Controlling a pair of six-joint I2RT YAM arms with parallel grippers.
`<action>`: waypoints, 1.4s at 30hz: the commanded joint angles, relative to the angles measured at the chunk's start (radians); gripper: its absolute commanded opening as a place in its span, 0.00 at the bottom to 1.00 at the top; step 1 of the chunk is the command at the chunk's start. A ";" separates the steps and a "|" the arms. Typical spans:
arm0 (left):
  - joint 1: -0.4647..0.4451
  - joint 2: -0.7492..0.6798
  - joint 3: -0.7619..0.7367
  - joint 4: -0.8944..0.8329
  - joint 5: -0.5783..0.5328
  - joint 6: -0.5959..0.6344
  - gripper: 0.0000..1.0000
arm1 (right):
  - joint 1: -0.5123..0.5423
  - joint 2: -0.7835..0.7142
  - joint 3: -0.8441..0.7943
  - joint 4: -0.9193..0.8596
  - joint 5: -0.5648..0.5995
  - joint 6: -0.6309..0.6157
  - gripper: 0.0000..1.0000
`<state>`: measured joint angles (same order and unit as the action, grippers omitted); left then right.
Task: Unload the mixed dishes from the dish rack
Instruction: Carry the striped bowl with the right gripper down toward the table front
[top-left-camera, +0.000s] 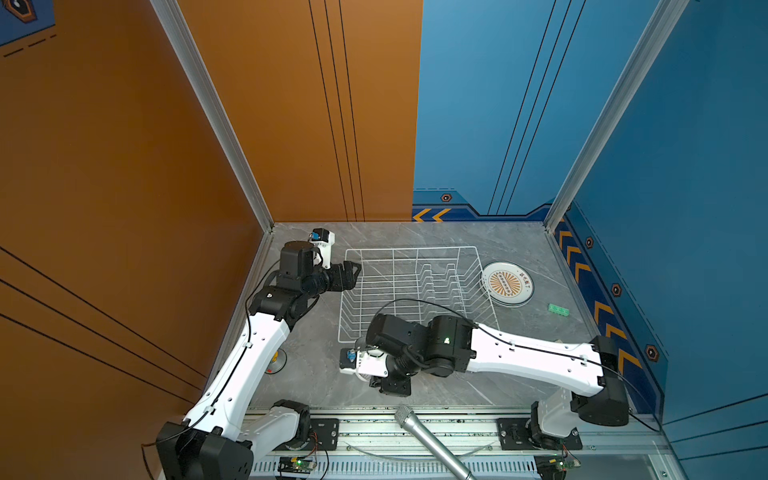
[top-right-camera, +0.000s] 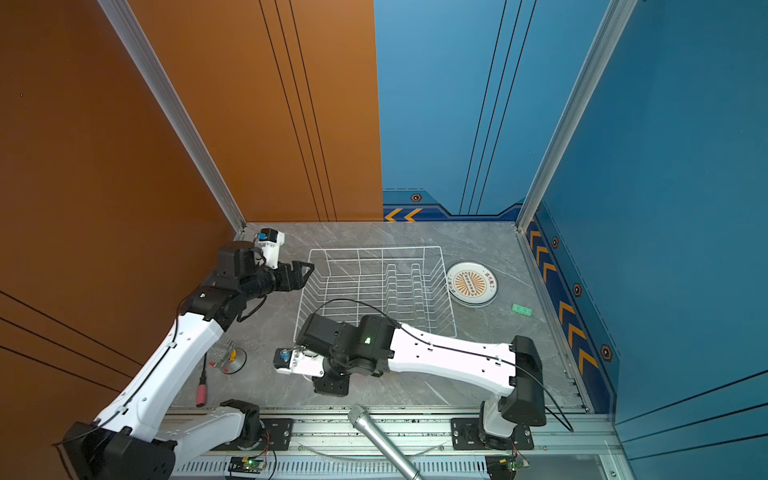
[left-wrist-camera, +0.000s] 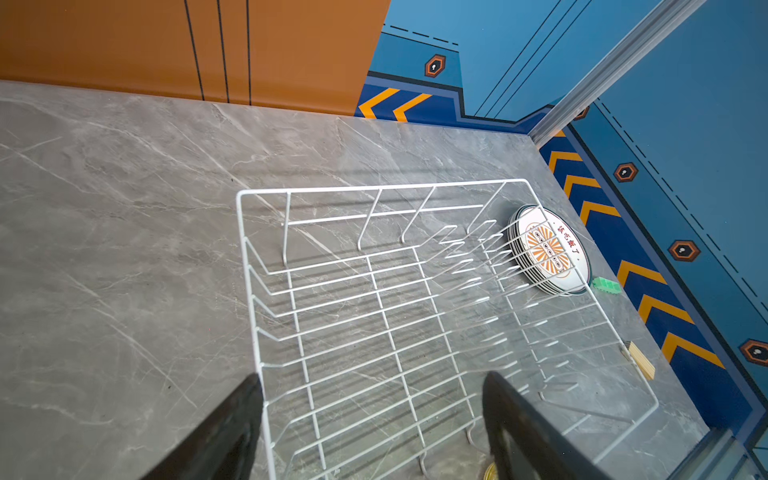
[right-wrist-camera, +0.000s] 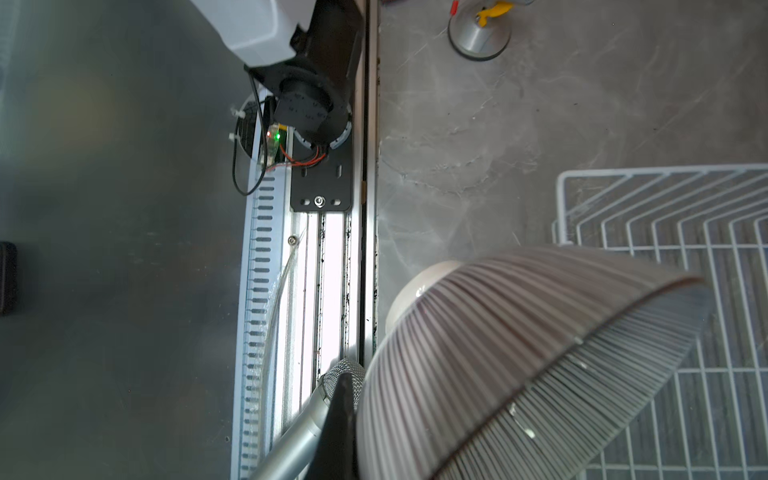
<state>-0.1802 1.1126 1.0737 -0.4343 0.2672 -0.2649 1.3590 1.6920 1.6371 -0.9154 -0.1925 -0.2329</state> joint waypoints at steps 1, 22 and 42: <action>0.028 -0.007 0.021 -0.033 0.039 0.024 0.83 | 0.048 0.094 0.080 -0.109 0.077 -0.093 0.00; 0.062 -0.007 0.030 -0.031 0.098 0.039 0.84 | 0.103 0.552 0.357 -0.272 0.414 -0.151 0.00; 0.068 -0.001 0.022 -0.026 0.116 0.039 0.84 | 0.065 0.635 0.353 -0.207 0.505 -0.137 0.00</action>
<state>-0.1223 1.1126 1.0775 -0.4461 0.3538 -0.2497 1.4349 2.3085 1.9759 -1.1400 0.2714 -0.3698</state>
